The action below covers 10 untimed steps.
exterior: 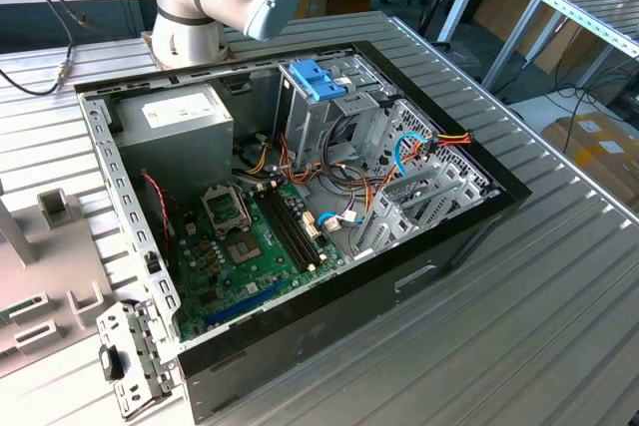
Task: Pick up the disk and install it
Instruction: 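Pick up the disk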
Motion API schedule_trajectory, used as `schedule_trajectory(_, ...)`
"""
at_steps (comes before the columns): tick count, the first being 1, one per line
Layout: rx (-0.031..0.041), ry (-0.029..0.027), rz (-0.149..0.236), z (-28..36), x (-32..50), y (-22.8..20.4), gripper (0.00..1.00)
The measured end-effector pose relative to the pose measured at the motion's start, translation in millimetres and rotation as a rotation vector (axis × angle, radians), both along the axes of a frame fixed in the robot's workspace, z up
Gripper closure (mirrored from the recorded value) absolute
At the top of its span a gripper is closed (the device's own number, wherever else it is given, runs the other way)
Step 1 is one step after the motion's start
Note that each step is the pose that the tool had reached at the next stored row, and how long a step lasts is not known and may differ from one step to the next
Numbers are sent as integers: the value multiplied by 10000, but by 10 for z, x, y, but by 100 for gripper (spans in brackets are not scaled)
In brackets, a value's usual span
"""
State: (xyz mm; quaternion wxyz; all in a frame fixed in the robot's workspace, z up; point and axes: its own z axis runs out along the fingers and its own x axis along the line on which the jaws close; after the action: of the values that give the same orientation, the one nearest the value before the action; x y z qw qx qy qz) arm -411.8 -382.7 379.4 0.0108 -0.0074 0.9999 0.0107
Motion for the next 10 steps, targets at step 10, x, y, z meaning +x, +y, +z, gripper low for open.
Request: schedule_trajectory(10,0,-1,1044,0,0,0,89)
